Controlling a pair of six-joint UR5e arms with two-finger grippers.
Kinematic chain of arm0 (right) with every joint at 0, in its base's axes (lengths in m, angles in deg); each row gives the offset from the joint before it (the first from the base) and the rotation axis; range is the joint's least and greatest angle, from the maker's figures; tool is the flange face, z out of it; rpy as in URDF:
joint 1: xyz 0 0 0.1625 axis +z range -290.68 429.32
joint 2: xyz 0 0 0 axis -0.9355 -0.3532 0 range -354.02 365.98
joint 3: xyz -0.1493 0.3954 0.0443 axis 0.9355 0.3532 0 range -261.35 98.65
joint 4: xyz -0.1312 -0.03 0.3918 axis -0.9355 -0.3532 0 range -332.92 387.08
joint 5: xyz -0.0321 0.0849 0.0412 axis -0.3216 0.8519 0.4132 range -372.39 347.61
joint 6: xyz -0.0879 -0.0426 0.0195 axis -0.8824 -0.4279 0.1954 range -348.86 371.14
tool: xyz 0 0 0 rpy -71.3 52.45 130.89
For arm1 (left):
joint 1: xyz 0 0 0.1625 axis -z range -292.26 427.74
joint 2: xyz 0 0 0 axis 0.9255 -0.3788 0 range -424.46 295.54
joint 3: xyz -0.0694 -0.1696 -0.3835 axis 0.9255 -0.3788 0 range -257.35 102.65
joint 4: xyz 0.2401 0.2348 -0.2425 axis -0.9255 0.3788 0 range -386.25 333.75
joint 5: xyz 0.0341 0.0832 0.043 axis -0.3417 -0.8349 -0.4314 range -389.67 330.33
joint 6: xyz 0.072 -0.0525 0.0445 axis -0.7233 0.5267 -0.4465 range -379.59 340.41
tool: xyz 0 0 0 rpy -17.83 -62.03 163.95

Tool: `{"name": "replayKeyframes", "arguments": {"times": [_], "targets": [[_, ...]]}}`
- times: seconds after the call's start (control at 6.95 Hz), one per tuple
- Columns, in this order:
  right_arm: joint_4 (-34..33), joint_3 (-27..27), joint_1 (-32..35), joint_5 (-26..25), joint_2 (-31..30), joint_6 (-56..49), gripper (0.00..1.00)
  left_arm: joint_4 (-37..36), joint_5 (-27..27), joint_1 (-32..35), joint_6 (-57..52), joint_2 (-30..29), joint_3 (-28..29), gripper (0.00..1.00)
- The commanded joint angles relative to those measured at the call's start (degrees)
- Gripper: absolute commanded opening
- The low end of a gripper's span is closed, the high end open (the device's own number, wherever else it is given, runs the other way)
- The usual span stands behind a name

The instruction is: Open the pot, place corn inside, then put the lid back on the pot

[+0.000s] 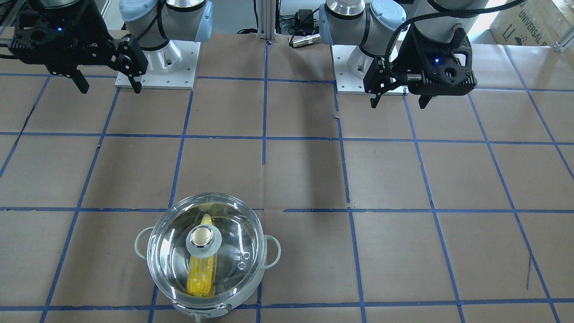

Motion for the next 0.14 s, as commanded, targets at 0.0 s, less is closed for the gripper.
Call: {"name": "replayKeyframes", "arguments": {"times": [0.0], "targets": [[-0.03, 0.0, 0.03, -0.7, -0.03, -0.07, 0.99, 0.5, 0.06, 0.0, 0.0, 0.11, -0.02, 1.0]]}}
